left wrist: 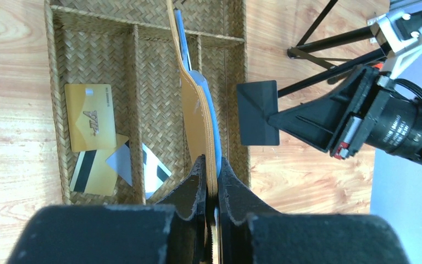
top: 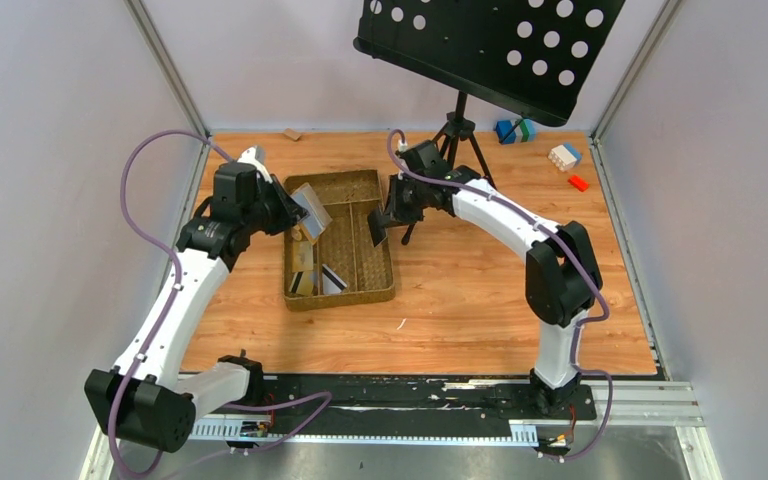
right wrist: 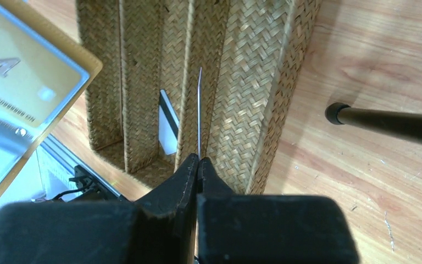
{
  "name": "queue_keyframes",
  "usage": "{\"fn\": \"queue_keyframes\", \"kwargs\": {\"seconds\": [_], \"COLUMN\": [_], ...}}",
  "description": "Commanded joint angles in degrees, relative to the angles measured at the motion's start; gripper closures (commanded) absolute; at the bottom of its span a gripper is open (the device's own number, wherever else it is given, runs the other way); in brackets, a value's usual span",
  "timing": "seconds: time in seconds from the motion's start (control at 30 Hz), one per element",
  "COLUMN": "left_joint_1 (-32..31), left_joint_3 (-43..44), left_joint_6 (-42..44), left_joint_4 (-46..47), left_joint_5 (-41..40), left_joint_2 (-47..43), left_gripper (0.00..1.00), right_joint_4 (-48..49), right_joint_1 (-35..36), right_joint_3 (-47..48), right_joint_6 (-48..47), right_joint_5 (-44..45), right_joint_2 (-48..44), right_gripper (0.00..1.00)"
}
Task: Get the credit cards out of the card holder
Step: Place the credit card in the storage box.
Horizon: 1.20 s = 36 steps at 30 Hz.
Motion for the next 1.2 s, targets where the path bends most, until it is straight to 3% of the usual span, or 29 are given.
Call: {"fn": "queue_keyframes", "kwargs": {"seconds": [0.0,0.27,0.7,0.97,1.07,1.17], "left_joint_1": [0.0,0.0,0.0,0.0,0.0,0.0], "left_joint_3": [-0.7,-1.1,-1.5,-0.7,-0.7,-0.8], "left_joint_6": [-0.7,-0.6,0.9,1.6,2.0,3.6], "left_joint_4": [1.6,2.0,1.3,2.2,3.3,5.6], "left_joint_5": [-0.8,0.2,0.9,3.5,5.4,9.5], "left_joint_2": [-1.6,-0.6,0.8,3.6,4.8,5.7], "left_gripper": [1.00,1.00,1.00,1.00,1.00,1.00], "right_joint_4": [-1.2,-3.6,-1.6,-7.2,-10.1,-12.3], "right_joint_1": [0.7,0.7,3.5,3.8,3.8,3.8], "right_joint_3": [4.2,14.0,11.5,14.9,16.8,18.2], "right_joint_6": [-0.1,-1.2,2.4,1.4,-0.1,-2.9], "right_joint_5": [1.9,3.9,6.3,10.5,13.2,13.4], "right_joint_2": [3.0,10.1,12.9,14.7,14.0,12.5], "right_gripper": [1.00,1.00,0.99,0.85,0.71,0.68]}}
